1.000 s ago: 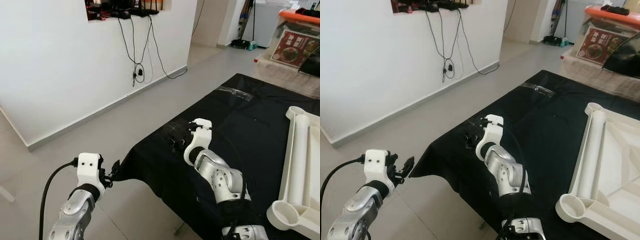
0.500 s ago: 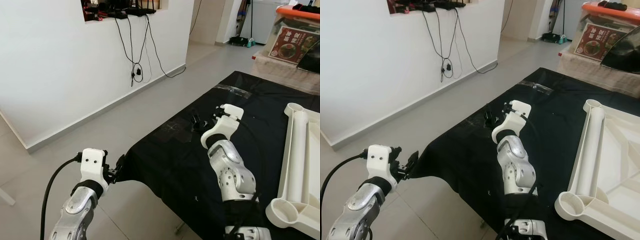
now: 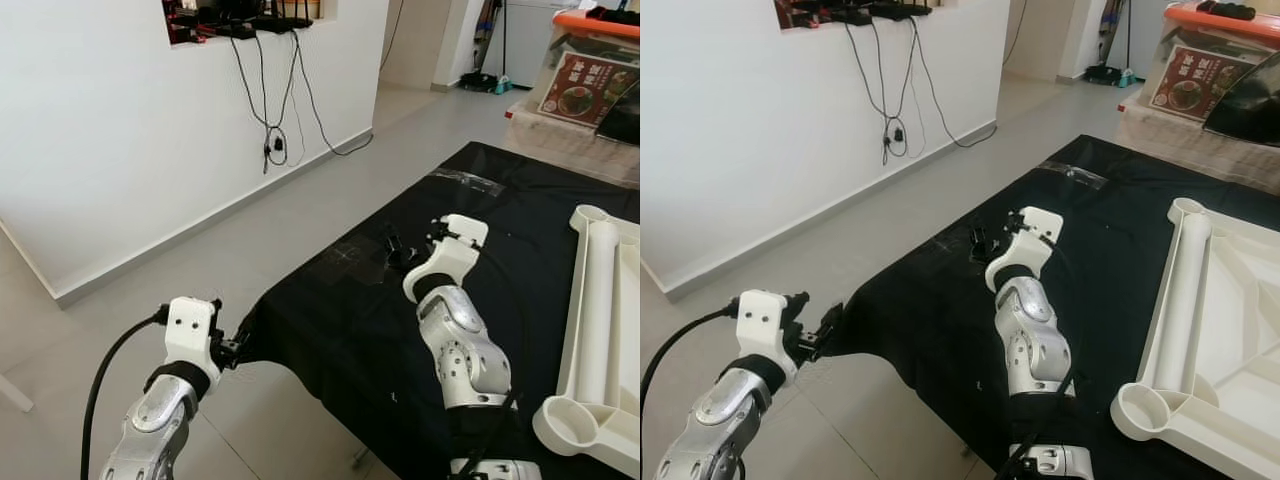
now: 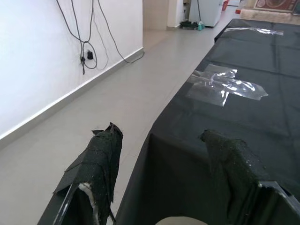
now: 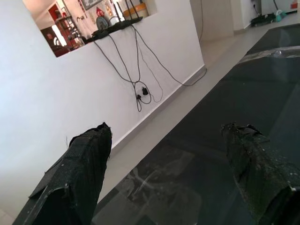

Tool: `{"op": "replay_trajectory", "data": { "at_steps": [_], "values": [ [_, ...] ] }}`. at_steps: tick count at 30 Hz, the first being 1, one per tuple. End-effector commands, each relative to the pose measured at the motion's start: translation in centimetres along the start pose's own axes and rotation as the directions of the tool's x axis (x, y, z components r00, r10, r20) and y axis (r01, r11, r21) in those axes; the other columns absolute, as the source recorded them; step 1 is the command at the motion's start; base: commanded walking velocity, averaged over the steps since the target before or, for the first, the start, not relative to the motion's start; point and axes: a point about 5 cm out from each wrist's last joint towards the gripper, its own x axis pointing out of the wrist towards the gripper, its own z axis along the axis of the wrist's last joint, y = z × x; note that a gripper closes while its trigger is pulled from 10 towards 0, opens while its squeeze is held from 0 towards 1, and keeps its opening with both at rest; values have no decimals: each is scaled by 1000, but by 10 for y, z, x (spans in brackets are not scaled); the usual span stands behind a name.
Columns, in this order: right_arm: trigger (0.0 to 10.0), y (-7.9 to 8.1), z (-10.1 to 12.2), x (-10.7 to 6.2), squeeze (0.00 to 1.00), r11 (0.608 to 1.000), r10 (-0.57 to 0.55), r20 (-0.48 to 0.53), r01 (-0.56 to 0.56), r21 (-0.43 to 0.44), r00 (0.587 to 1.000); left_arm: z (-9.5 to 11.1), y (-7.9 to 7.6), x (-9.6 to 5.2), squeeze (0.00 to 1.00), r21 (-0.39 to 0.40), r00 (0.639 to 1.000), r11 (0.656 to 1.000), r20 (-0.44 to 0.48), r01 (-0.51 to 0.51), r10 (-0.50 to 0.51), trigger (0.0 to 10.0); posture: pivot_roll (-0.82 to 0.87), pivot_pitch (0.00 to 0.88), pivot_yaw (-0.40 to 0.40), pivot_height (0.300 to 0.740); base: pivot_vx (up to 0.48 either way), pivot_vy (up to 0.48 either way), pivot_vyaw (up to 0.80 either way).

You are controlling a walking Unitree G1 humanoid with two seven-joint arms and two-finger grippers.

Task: Building children table

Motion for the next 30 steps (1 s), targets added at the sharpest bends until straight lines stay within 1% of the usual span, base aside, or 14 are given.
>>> {"op": "replay_trajectory", "data": {
  "at_steps": [1,15,19,27,30],
  "values": [
    [10000,2,-2,0,0,1000,-6,9,6,-20,1000,2,-1,2,0,14,1000,1000,9,21,-21,10000,43,0,-18,740,0,-270,0],
    [10000,6,-5,2,0,1000,2,7,-1,-20,1000,1,-2,1,0,19,1000,1000,6,23,-23,10000,52,0,-23,740,0,-441,0],
    [10000,6,-5,2,0,1000,0,10,0,-22,1000,2,-1,2,0,-3,1000,1000,13,9,-9,10000,50,0,-20,740,0,0,0],
    [10000,5,-5,2,0,1000,4,14,-4,-23,1000,2,-1,3,0,5,1000,1000,15,14,-14,10000,50,0,-22,740,0,0,0],
    [10000,7,-6,3,0,1000,10,10,-10,-25,1000,1,0,2,0,-23,1000,1000,15,6,-6,10000,49,0,-23,740,0,0,0]
  ]
}}
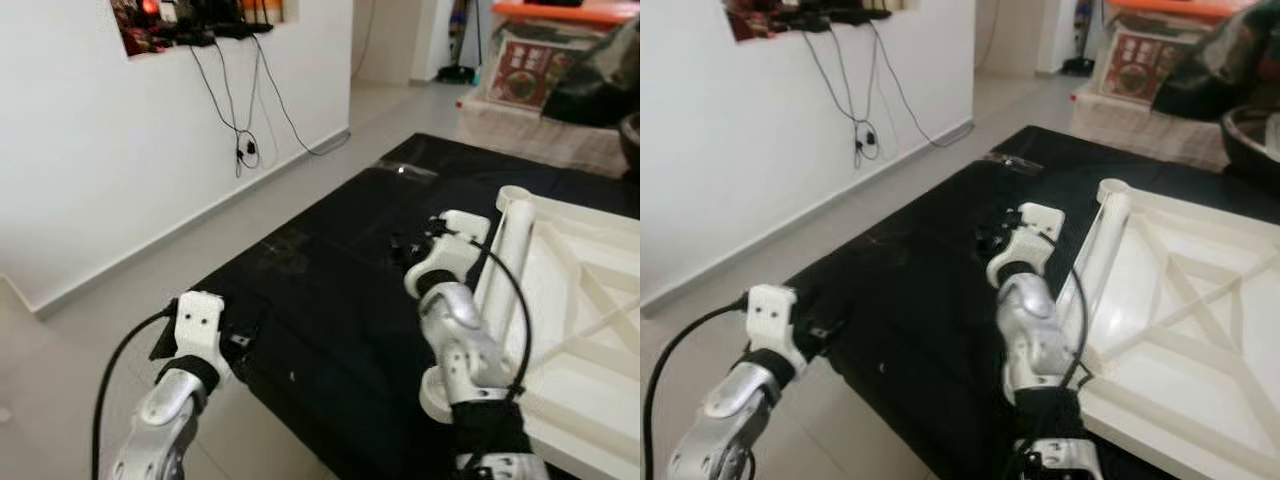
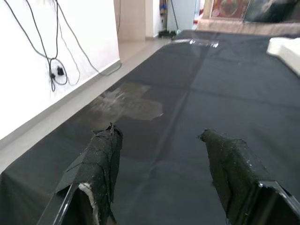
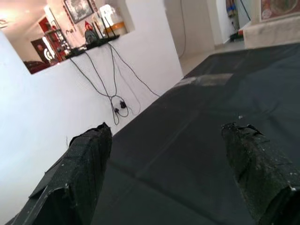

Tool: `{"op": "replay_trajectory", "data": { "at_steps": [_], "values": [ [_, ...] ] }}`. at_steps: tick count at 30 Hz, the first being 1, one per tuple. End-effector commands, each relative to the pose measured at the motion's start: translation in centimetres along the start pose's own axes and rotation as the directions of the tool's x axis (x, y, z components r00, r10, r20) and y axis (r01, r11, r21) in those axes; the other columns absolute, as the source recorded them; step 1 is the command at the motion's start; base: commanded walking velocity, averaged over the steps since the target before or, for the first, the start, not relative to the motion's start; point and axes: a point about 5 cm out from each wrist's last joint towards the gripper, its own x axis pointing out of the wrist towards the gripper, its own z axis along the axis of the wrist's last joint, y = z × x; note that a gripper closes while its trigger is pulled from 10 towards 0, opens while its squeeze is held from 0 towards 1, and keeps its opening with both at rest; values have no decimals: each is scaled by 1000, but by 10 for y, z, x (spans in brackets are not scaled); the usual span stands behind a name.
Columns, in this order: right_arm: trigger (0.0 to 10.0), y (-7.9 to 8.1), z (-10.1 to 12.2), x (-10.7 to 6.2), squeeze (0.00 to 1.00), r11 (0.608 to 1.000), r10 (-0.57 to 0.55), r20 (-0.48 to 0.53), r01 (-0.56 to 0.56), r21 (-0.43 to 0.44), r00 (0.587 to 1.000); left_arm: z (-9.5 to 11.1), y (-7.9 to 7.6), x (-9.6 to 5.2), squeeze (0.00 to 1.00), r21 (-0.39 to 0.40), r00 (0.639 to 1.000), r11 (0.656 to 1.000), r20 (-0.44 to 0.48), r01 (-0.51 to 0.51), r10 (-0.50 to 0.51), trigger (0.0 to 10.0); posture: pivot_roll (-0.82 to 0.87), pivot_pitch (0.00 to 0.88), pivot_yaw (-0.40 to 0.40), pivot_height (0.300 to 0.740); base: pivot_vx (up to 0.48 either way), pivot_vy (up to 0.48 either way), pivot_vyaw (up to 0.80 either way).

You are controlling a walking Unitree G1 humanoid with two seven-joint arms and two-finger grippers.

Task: Building children table

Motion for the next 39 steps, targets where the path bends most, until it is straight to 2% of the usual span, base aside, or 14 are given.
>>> {"op": "replay_trajectory", "data": {
  "at_steps": [1,5,22,39],
  "values": [
    [10000,4,-2,0,0,1000,12,1,-12,5,1000,-3,3,-2,0,-15,1000,1000,-12,-12,12,10000,49,0,-23,740,0,0,0],
    [10000,4,-2,0,0,1000,13,0,-13,5,1000,-3,1,-2,0,-32,1000,999,-15,-4,3,10000,49,0,-23,740,0,0,0],
    [10000,6,-4,0,0,1000,22,-2,-22,-9,1000,-3,-2,-1,0,-37,1000,999,-8,13,-13,10000,42,0,-21,740,0,474,0],
    [10000,8,-5,1,0,996,25,6,-24,-83,1000,-2,0,0,0,-6,1000,1000,-2,15,-15,10000,44,0,-19,740,0,0,0]
  ]
}}
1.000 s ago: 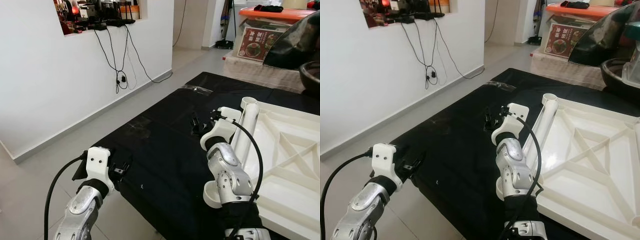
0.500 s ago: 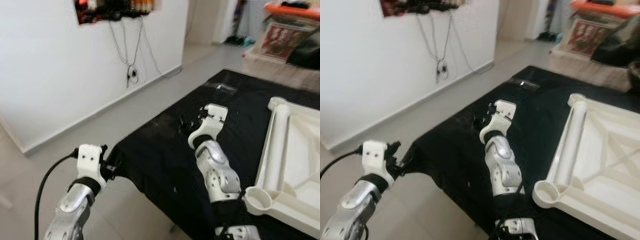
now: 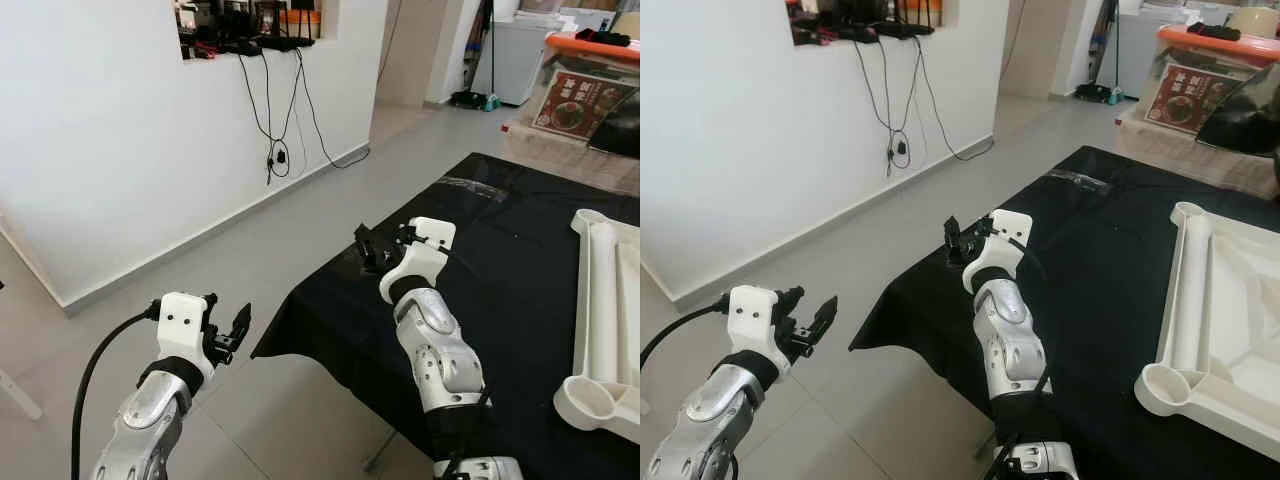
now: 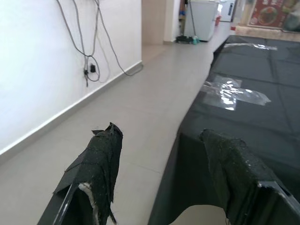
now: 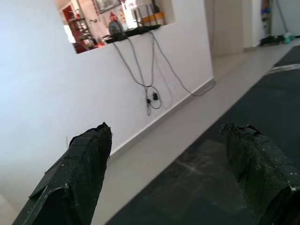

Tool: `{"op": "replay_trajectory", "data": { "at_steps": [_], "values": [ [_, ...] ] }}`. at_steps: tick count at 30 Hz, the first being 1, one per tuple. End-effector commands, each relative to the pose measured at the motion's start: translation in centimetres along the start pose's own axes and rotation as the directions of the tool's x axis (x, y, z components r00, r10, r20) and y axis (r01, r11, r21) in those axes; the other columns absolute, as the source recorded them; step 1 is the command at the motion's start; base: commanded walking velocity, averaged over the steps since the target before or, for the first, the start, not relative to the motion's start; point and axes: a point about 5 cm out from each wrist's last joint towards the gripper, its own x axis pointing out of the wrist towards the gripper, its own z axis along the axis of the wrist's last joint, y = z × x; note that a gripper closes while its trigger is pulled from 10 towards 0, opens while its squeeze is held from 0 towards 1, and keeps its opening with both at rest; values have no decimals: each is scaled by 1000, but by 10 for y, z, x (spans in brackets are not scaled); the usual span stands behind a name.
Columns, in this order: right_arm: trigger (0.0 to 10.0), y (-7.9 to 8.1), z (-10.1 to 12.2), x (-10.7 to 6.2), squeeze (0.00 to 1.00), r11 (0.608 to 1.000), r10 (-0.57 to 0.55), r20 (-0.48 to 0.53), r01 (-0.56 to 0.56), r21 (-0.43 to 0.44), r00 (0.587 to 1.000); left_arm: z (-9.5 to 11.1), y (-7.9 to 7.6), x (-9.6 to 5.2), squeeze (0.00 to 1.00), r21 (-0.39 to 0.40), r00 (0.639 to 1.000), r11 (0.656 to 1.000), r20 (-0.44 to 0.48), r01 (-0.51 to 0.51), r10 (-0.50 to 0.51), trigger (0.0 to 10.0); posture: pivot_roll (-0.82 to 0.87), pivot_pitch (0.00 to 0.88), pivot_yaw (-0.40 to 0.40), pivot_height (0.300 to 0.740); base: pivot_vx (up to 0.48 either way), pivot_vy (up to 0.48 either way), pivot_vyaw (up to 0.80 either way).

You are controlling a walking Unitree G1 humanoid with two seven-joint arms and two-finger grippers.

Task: Building children table

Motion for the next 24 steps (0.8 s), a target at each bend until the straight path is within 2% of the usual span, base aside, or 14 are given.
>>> {"op": "replay_trajectory", "data": {
  "at_steps": [1,4,7,19,22,24],
  "values": [
    [10000,-5,1,1,0,1000,-21,10,21,4,1000,-2,-2,2,0,3,1000,1000,-3,11,-11,10000,44,0,-19,740,0,0,0],
    [10000,-6,0,1,0,999,-28,9,27,16,1000,-2,-3,2,0,3,1000,1000,-3,12,-12,10000,42,0,-19,740,0,0,0],
    [10000,-8,-6,3,0,999,-45,-51,43,-31,998,-2,-4,3,0,1,1000,1000,-3,14,-14,10000,40,0,-17,740,0,0,0],
    [10000,-8,-5,1,0,999,-32,-37,31,-25,999,-2,-4,2,0,9,1000,1000,1,10,-10,10000,39,0,-24,740,0,0,-792],
    [10000,-17,9,-1,0,996,-85,52,86,-12,995,-1,-4,1,0,23,1000,1000,11,5,-6,10000,38,0,-28,740,0,0,-792],
    [10000,-17,9,-1,0,996,-85,52,86,-12,995,-1,-4,1,0,23,1000,1000,11,5,-6,10000,38,0,-28,740,0,0,-800]
  ]
}}
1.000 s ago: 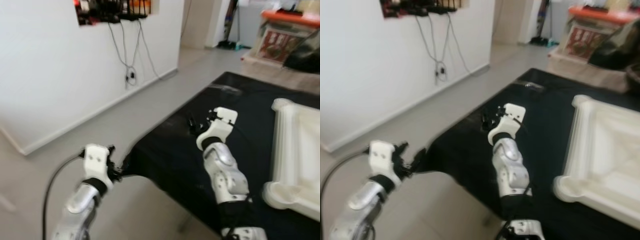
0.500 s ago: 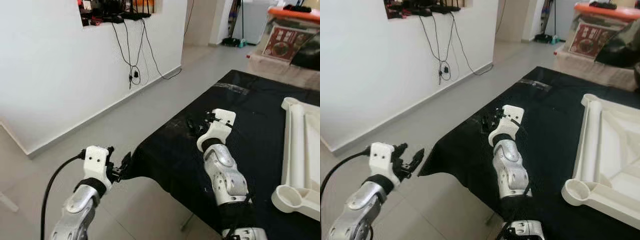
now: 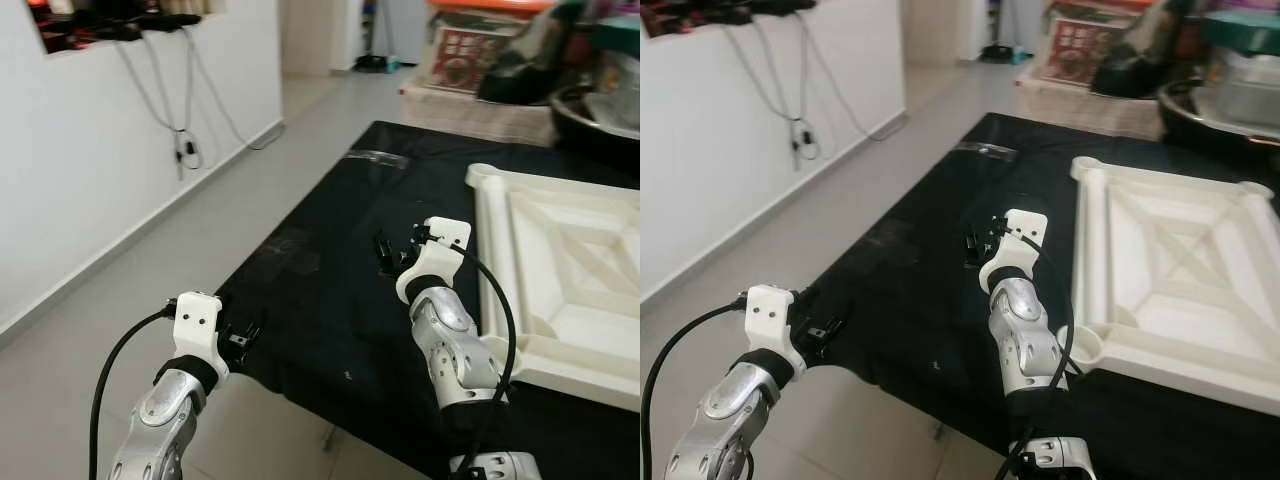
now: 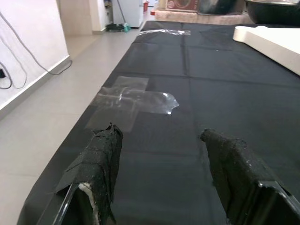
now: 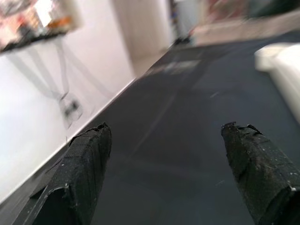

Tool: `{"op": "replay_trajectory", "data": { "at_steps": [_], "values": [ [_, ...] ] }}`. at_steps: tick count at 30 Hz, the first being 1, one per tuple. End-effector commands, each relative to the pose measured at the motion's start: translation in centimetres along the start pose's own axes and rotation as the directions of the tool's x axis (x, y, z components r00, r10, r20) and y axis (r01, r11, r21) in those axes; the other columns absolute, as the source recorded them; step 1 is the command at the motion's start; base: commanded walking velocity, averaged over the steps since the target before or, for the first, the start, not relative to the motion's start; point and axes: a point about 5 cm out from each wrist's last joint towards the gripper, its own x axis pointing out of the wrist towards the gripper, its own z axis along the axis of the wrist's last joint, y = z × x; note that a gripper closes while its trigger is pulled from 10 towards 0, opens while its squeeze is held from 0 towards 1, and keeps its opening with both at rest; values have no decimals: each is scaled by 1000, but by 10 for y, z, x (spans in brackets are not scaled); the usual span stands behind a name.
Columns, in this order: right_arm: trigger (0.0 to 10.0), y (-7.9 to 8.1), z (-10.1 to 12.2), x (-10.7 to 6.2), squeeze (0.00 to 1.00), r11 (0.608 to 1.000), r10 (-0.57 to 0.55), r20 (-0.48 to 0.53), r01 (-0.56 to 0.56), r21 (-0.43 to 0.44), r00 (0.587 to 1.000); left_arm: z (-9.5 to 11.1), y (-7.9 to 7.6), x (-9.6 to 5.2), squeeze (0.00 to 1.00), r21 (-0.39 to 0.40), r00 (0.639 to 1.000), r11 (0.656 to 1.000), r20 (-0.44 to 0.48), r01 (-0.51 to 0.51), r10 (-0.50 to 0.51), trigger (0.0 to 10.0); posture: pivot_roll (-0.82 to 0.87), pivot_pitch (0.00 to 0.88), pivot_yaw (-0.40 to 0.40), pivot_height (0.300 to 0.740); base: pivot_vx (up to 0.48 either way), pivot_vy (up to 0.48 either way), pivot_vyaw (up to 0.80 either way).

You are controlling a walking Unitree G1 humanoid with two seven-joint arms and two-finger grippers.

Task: Building children table

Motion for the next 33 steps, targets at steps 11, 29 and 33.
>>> {"op": "replay_trajectory", "data": {
  "at_steps": [11,29,33],
  "values": [
    [10000,-15,43,-8,0,994,-99,269,110,-27,958,3,1,0,0,21,999,999,25,-28,28,10000,35,0,-29,740,0,0,-800],
    [10000,-23,20,-18,0,983,-96,163,119,-139,982,2,0,1,0,24,999,999,27,-45,45,10000,6,0,-30,740,0,0,-800],
    [10000,-25,21,-19,0,980,-109,165,133,-146,980,1,0,0,0,24,999,999,25,-47,46,10000,6,0,-29,740,0,0,-800]
  ]
}}
